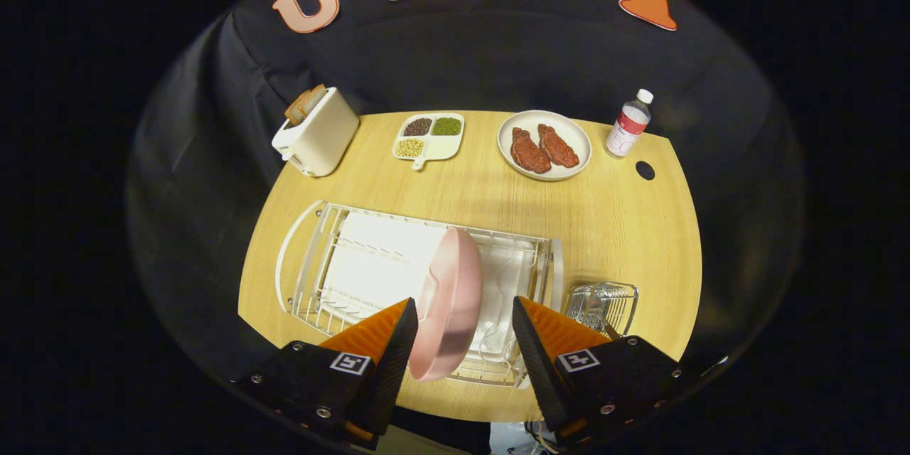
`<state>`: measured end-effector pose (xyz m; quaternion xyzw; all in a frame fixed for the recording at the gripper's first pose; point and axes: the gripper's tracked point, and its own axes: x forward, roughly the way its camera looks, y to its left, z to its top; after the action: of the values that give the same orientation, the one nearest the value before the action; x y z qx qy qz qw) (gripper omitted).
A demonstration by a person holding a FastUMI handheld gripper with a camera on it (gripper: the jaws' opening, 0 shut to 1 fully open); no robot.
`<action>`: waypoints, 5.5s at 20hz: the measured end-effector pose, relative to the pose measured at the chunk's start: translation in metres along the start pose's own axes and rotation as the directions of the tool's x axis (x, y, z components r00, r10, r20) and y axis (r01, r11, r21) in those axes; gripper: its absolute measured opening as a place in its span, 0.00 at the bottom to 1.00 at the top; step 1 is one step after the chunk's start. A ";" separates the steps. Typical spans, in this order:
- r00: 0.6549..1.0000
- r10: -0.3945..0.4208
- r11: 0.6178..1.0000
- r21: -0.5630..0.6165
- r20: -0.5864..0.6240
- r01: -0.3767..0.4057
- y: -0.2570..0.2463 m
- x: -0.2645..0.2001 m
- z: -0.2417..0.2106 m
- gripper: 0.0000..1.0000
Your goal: Take the plate from the dish rack, then take the spoon from the basket and place it into the plate.
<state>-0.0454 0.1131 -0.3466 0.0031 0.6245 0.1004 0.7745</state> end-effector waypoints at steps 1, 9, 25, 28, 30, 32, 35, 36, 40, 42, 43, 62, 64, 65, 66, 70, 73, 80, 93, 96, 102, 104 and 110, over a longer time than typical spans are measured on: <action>1.000 -0.004 1.000 0.010 -0.017 0.004 0.001 0.004 -0.002 0.77; 0.987 -0.096 0.995 0.015 -0.127 0.098 -0.003 0.029 -0.014 0.32; 0.973 -0.229 0.973 -0.002 -0.015 0.229 -0.006 0.007 0.021 0.19; 0.977 -0.214 0.977 0.017 0.013 0.214 -0.005 -0.006 0.028 0.19; 0.985 -0.173 0.983 0.061 0.027 0.171 -0.002 -0.017 0.029 0.19; 0.989 -0.140 0.987 0.088 0.050 0.135 -0.004 -0.030 0.027 0.17; 0.989 -0.110 0.988 0.122 0.094 0.099 -0.010 -0.054 0.018 0.17; 0.990 -0.095 0.988 0.135 0.102 0.081 -0.012 -0.060 0.013 0.17; 0.992 -0.012 0.983 0.186 0.122 -0.011 -0.016 -0.080 -0.018 0.17; 0.992 0.024 0.976 0.210 0.125 -0.050 -0.017 -0.079 -0.039 0.17; 0.992 0.038 0.973 0.221 0.124 -0.065 -0.018 -0.078 -0.050 0.17; 0.974 0.223 0.944 0.245 0.026 -0.223 -0.004 -0.022 -0.217 0.17; 0.975 0.223 0.941 0.258 0.015 -0.219 -0.008 -0.008 -0.226 0.17; 0.974 0.228 0.937 0.268 0.014 -0.223 -0.009 -0.002 -0.230 0.17; 0.973 0.232 0.933 0.281 0.011 -0.226 -0.010 0.004 -0.234 0.17; 0.975 0.214 0.910 0.374 -0.054 -0.179 -0.025 0.040 -0.268 0.17; 0.979 0.197 0.873 0.463 -0.045 -0.154 -0.034 0.062 -0.275 0.15; 0.994 0.078 0.887 0.450 0.080 -0.106 -0.065 0.056 -0.233 0.54; 0.903 -0.212 0.888 0.459 0.373 0.019 -0.139 0.025 -0.156 0.78; 0.857 -0.273 0.873 0.486 0.436 0.031 -0.158 0.025 -0.139 0.78; 0.815 -0.341 0.880 0.464 0.468 0.102 -0.182 0.039 -0.119 0.64; 0.812 -0.345 0.878 0.468 0.471 0.102 -0.183 0.043 -0.111 0.52; 0.798 -0.331 0.884 0.461 0.503 0.076 -0.171 0.041 -0.095 0.19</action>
<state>-0.1033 -0.0593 -0.4297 0.1301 0.3680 -0.1272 0.9118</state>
